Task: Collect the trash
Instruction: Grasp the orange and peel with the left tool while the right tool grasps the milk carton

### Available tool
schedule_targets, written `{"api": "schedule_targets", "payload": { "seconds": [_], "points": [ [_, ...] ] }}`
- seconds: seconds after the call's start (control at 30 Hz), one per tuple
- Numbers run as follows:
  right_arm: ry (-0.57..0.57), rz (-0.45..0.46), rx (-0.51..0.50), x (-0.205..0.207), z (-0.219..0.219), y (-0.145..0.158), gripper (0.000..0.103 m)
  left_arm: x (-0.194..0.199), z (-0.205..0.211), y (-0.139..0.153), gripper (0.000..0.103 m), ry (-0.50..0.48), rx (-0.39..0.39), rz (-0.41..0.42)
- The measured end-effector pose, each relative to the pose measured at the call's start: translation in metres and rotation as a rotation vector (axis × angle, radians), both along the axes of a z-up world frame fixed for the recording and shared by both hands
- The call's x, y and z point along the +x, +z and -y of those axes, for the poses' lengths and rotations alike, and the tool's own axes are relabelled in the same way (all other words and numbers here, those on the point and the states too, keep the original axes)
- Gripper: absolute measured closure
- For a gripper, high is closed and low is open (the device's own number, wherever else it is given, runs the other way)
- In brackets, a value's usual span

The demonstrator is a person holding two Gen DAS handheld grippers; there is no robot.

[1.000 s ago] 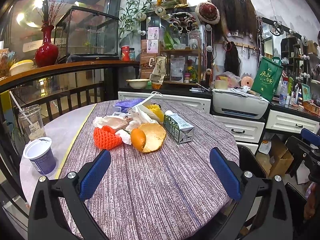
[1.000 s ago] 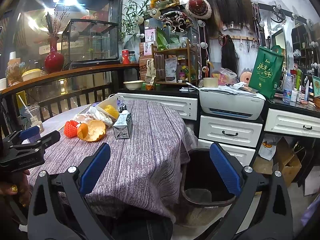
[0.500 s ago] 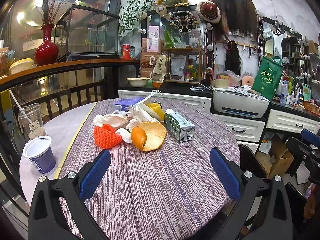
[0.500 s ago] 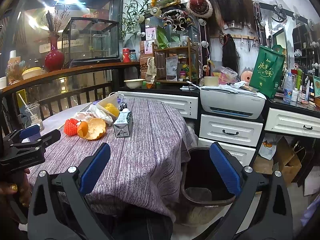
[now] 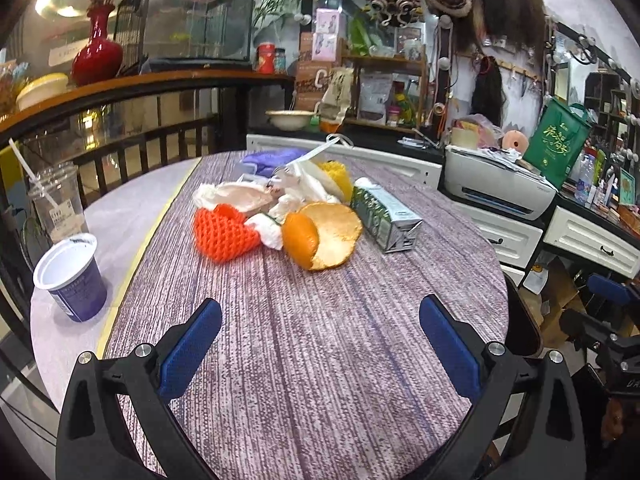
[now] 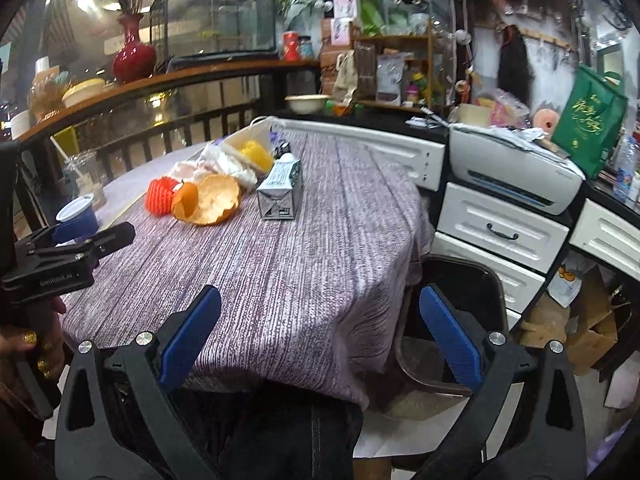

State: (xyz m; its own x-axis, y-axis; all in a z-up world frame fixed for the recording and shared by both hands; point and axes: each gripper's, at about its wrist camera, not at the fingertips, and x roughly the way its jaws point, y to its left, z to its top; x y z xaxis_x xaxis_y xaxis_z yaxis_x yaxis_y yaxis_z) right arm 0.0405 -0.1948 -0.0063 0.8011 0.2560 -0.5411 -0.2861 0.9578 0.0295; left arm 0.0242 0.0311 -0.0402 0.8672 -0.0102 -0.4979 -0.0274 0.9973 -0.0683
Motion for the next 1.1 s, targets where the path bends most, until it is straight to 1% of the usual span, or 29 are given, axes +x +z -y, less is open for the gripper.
{"api": "schedule_targets", "payload": {
  "seconds": [0.1, 0.2, 0.33, 0.43, 0.5, 0.6, 0.67, 0.7, 0.8, 0.83, 0.87, 0.9, 0.97, 1.1],
  "points": [
    [0.055, -0.056, -0.011, 0.021, -0.011, -0.003, 0.005, 0.005, -0.011, -0.002, 0.005, 0.003, -0.034, -0.049],
    [0.104, -0.107, -0.033, 0.048, -0.025, -0.004, 0.005, 0.016, -0.012, 0.003, 0.005, -0.007, -0.027, -0.097],
    [0.132, -0.109, -0.058, 0.078, -0.04, -0.001, 0.005, 0.039, -0.013, 0.012, 0.005, -0.025, 0.003, -0.135],
    [0.14, -0.093, -0.065, 0.097, -0.048, 0.005, 0.005, 0.066, -0.015, 0.018, 0.006, -0.032, -0.003, -0.175],
    [0.138, -0.102, -0.053, 0.109, -0.05, 0.008, 0.005, 0.085, -0.016, 0.02, 0.009, -0.032, -0.009, -0.213],
    [0.141, -0.117, -0.038, 0.118, -0.049, 0.009, 0.005, 0.108, -0.019, 0.016, 0.018, -0.013, -0.012, -0.263],
    [0.142, -0.116, -0.049, 0.12, -0.05, 0.007, 0.005, 0.119, -0.025, 0.014, 0.029, -0.001, -0.049, -0.294],
    [0.142, -0.12, -0.054, 0.122, -0.049, 0.005, 0.005, 0.124, -0.027, 0.013, 0.031, 0.004, -0.066, -0.306],
    [0.14, -0.137, -0.053, 0.125, -0.047, 0.001, 0.005, 0.133, -0.026, 0.01, 0.043, 0.011, -0.076, -0.335],
    [0.139, -0.143, -0.052, 0.128, -0.045, 0.0, 0.005, 0.136, -0.025, 0.009, 0.05, 0.009, -0.075, -0.346],
    [0.138, -0.147, -0.054, 0.13, -0.045, -0.001, 0.005, 0.137, -0.024, 0.008, 0.06, 0.01, -0.074, -0.349],
    [0.136, -0.15, -0.055, 0.132, -0.045, -0.002, 0.005, 0.138, -0.023, 0.008, 0.064, 0.013, -0.073, -0.35],
    [0.134, -0.161, -0.054, 0.138, -0.044, -0.004, 0.005, 0.137, -0.023, 0.007, 0.071, 0.018, -0.078, -0.347],
    [0.137, -0.189, -0.042, 0.151, -0.047, -0.007, 0.005, 0.132, -0.025, 0.009, 0.077, 0.007, -0.082, -0.335]
  ]
}}
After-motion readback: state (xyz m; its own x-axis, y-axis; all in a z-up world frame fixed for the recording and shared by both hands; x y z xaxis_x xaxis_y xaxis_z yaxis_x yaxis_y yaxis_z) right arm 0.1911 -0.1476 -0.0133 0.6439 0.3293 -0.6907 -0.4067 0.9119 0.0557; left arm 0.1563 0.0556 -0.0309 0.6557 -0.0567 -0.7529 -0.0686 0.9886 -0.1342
